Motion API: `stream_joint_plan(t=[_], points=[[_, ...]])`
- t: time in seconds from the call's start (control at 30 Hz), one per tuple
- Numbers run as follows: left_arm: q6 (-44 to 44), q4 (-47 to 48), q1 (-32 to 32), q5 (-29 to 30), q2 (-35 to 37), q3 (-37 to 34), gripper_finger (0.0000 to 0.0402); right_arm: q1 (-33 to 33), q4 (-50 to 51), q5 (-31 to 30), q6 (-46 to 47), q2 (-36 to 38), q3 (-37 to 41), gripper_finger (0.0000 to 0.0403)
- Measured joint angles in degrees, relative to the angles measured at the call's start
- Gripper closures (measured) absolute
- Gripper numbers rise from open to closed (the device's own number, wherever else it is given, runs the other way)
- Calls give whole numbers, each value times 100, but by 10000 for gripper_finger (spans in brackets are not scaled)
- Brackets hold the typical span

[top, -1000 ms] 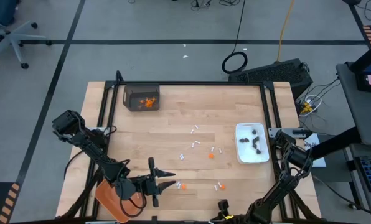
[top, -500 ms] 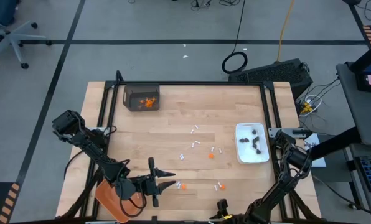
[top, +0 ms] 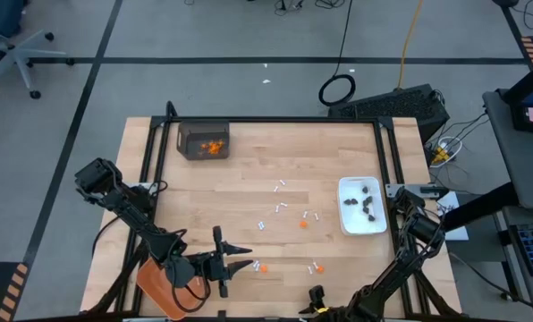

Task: Sort Halloween decoration
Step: Put the white bone toy into the orange bin

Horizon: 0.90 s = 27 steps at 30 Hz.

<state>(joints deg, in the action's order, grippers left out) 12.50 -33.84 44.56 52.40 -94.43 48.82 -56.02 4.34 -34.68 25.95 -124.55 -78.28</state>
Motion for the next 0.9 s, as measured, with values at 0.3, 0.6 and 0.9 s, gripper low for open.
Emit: stream_joint_plan(t=[0.3,0.6,0.9], points=[[-5,13,-1,9,0,0,272,125,67,4,60,-1,-3,248],[-8,12,-1,12,0,0,272,130,157,42,165,-9,-7,304],[-9,12,-1,12,0,0,272,126,340,30,118,-4,-11,299]])
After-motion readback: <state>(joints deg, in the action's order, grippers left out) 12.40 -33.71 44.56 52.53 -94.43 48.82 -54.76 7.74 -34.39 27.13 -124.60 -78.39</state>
